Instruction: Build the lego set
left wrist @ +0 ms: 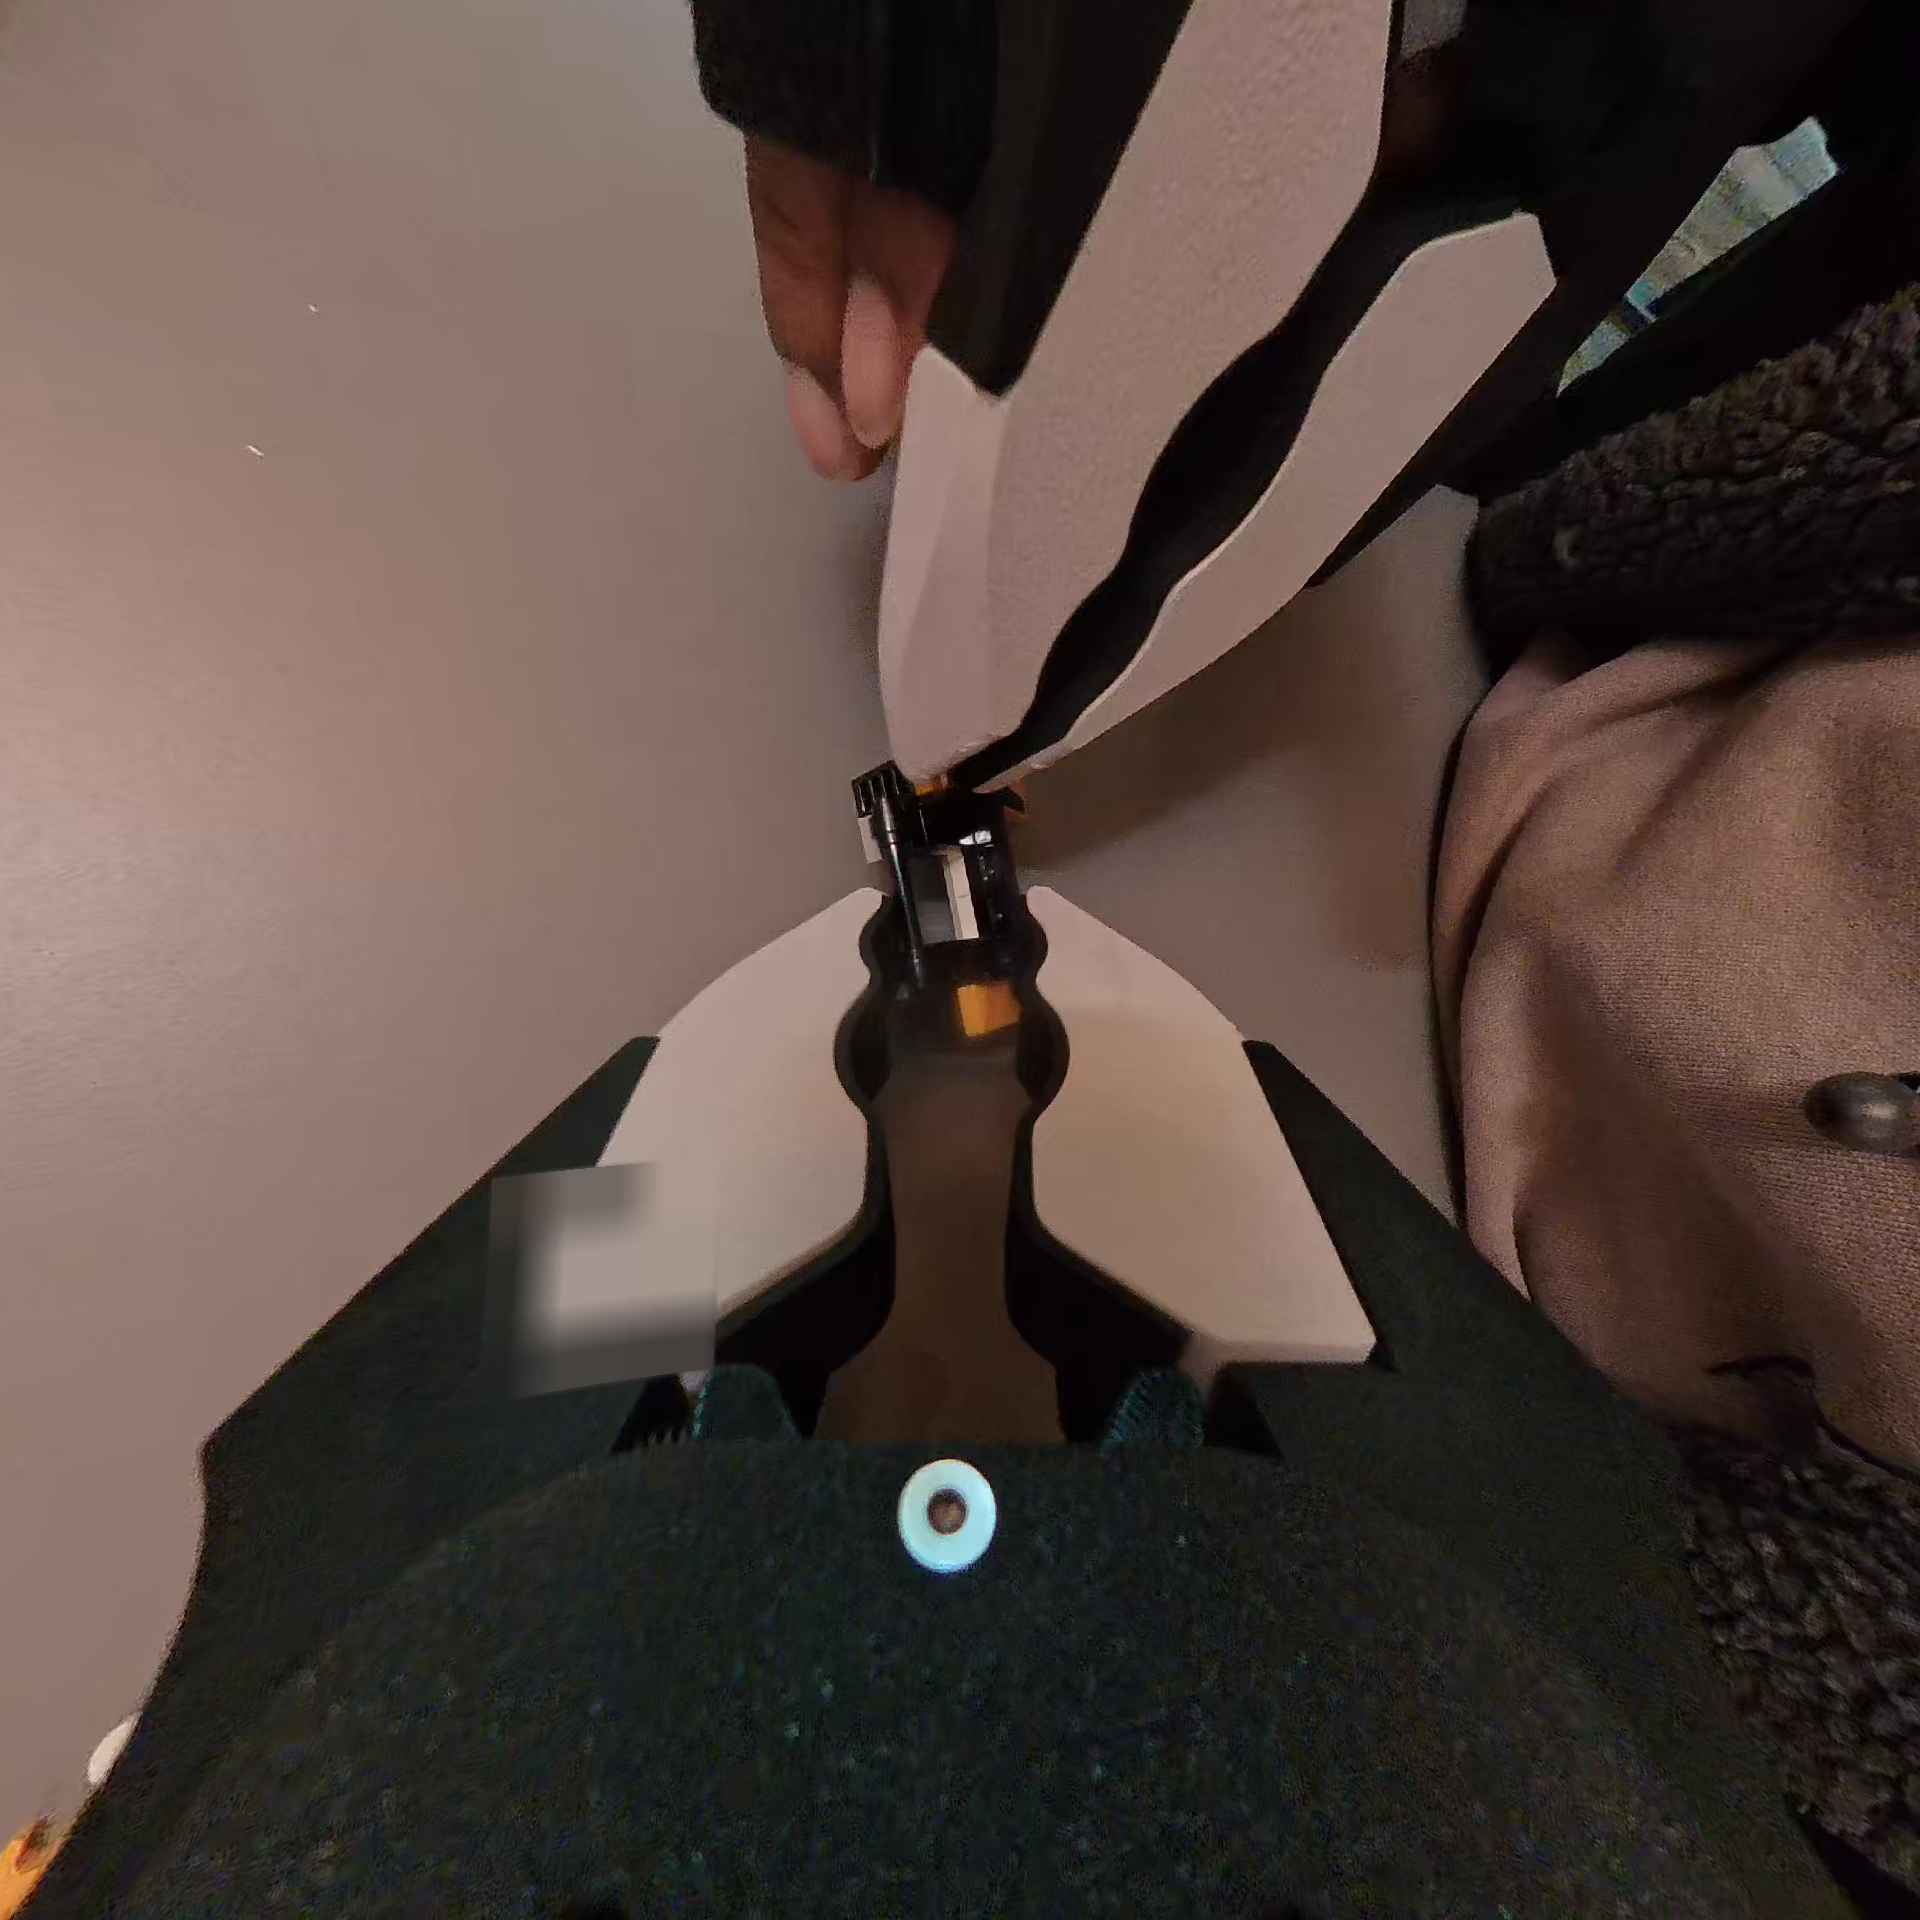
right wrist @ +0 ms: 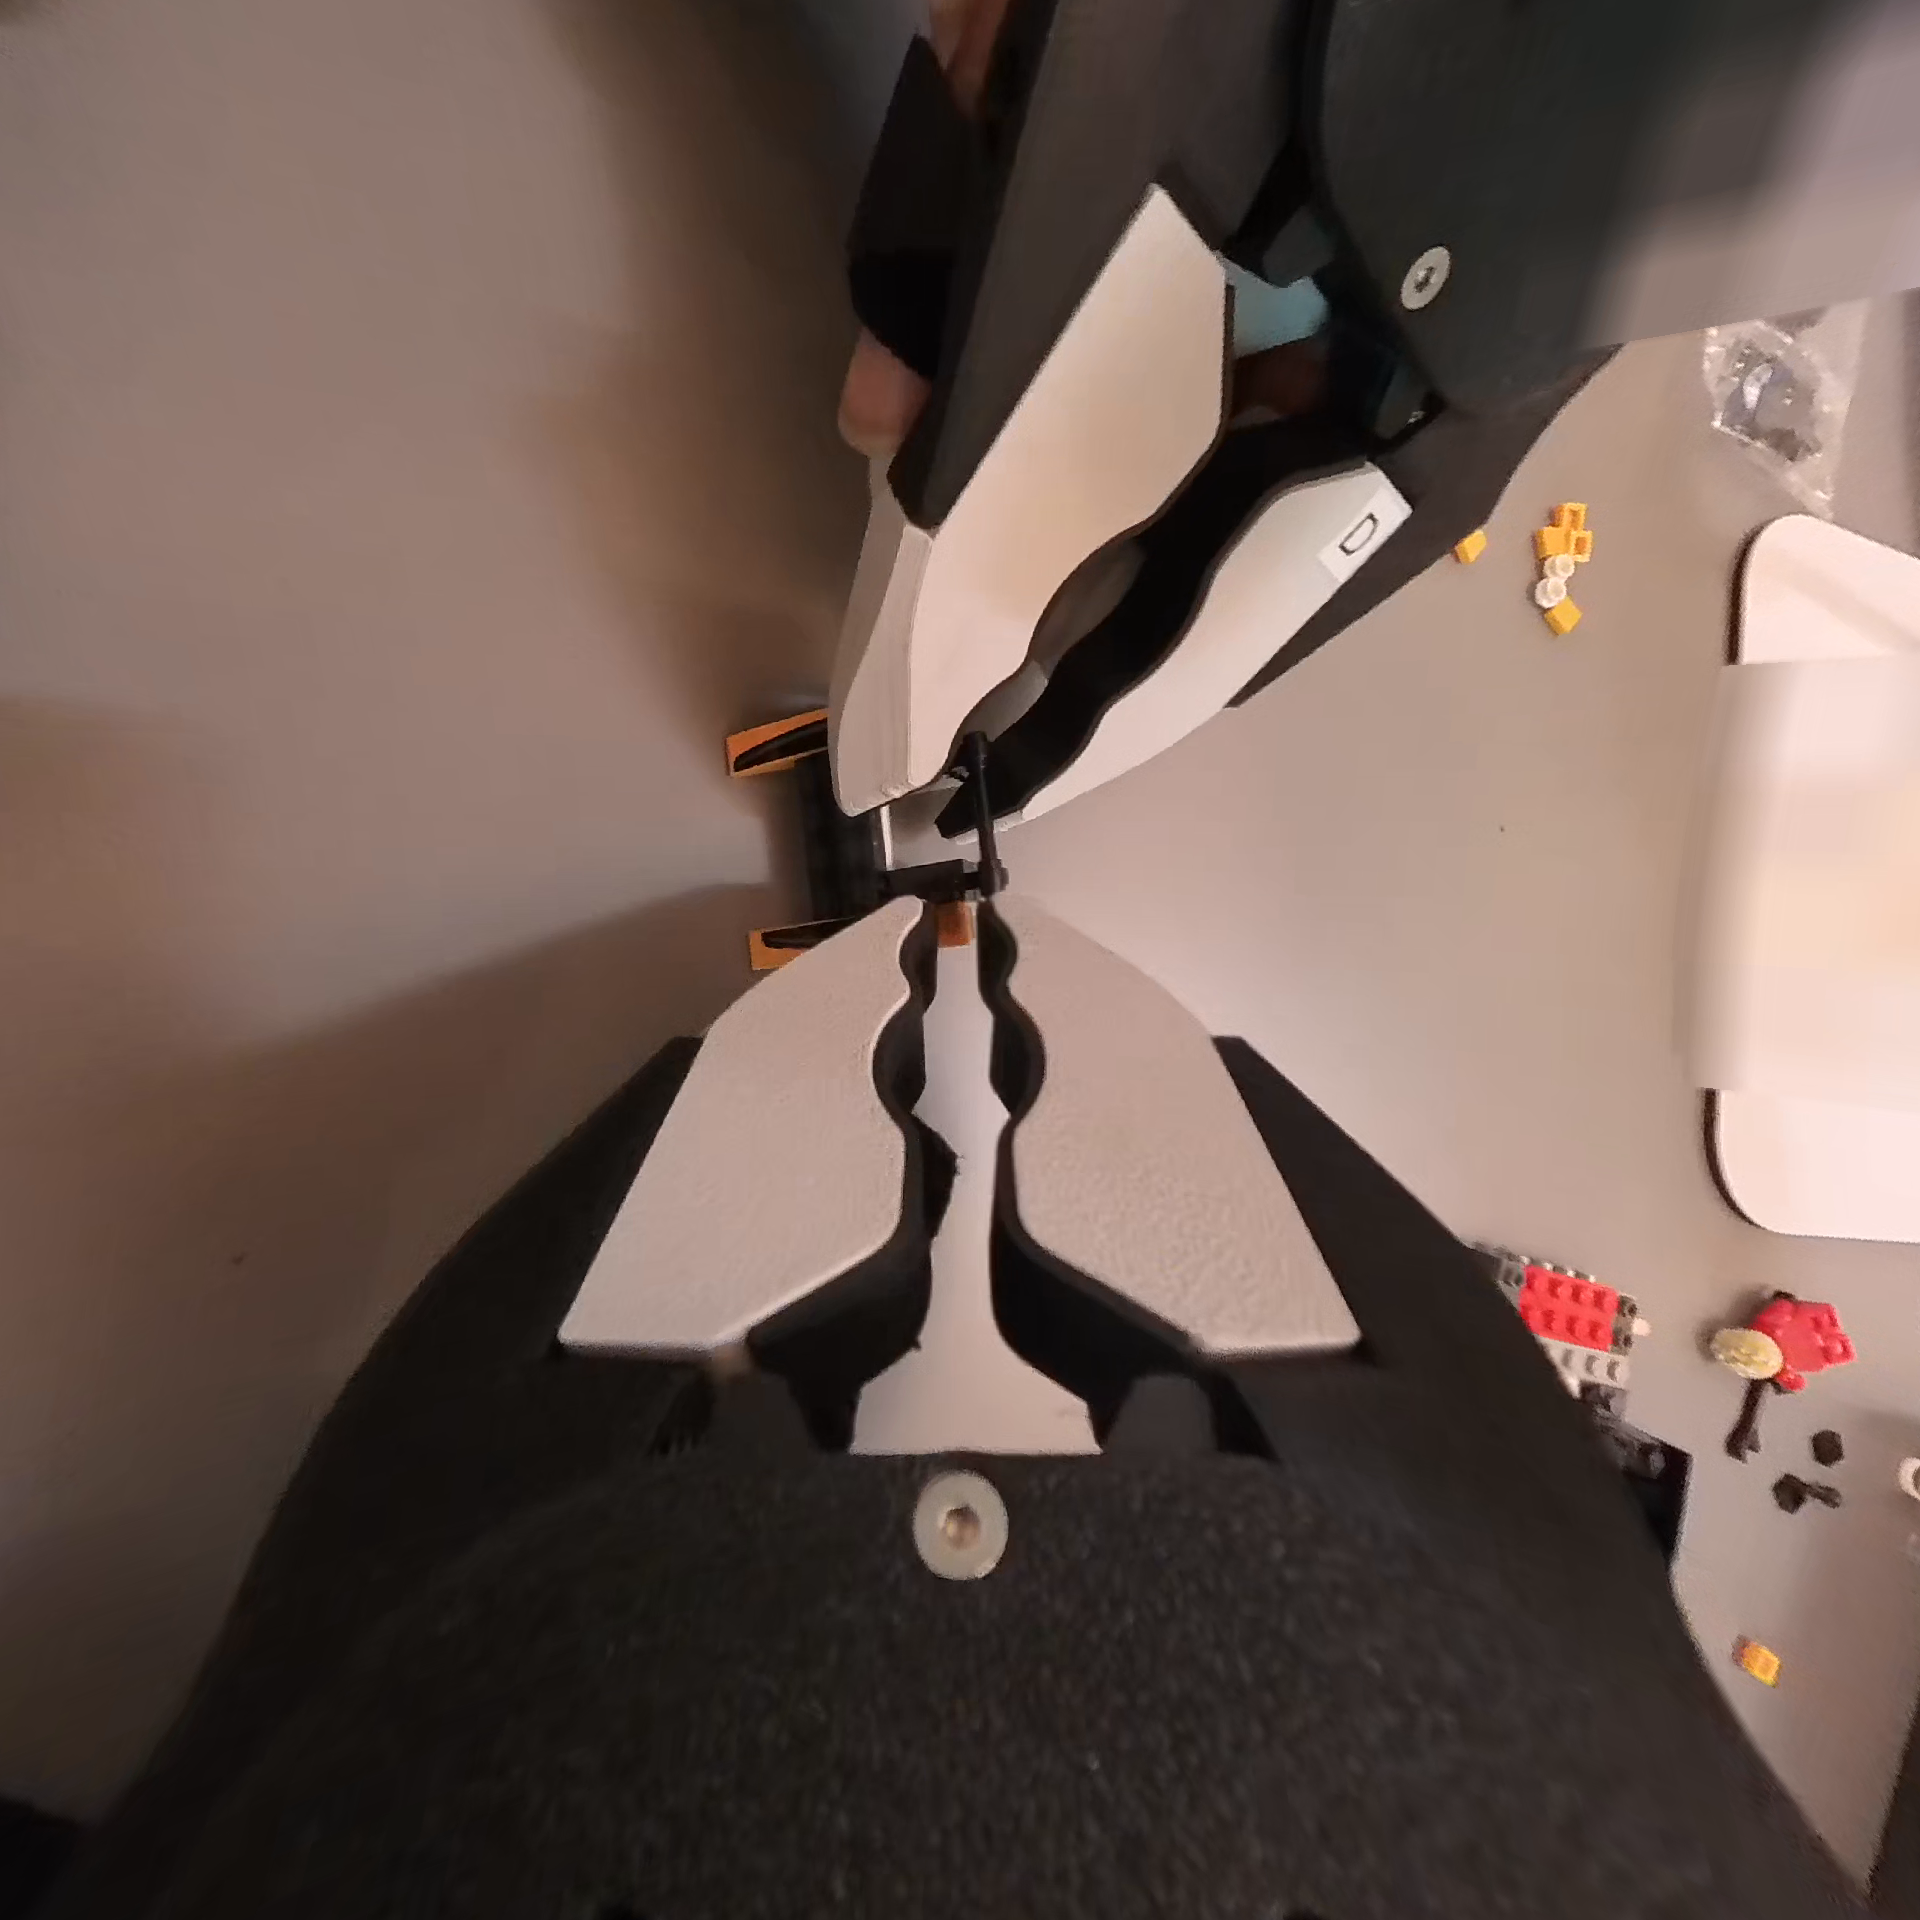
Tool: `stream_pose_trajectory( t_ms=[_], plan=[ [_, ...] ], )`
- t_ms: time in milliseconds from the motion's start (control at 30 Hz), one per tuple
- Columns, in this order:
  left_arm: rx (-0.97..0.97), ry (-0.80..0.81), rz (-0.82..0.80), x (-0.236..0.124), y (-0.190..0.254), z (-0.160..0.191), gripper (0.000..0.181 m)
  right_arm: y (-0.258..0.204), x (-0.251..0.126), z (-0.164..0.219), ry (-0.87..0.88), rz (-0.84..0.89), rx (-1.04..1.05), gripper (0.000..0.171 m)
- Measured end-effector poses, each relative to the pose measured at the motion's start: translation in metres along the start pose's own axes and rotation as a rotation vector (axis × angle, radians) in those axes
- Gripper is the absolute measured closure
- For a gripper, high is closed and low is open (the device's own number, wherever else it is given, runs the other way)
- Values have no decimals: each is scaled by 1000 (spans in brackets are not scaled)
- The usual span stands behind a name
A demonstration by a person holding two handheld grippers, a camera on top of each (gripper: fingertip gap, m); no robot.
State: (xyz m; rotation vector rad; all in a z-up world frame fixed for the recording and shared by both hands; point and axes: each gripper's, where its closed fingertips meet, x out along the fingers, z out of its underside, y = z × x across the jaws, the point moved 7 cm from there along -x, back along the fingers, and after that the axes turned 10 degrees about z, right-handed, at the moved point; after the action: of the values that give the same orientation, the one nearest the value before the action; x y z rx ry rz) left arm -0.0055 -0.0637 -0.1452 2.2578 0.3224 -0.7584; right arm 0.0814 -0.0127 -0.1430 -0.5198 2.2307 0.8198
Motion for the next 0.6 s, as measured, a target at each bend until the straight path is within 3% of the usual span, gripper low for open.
stream_pose_trajectory(
  t_ms=[33,600],
  plan=[
    [3,-2,-3,0,0,0,162,-1,0,0,-6,-12,-9,167],
    [-19,14,44,0,-2,2,162,-12,-4,1,-3,1,-22,171]
  ],
)
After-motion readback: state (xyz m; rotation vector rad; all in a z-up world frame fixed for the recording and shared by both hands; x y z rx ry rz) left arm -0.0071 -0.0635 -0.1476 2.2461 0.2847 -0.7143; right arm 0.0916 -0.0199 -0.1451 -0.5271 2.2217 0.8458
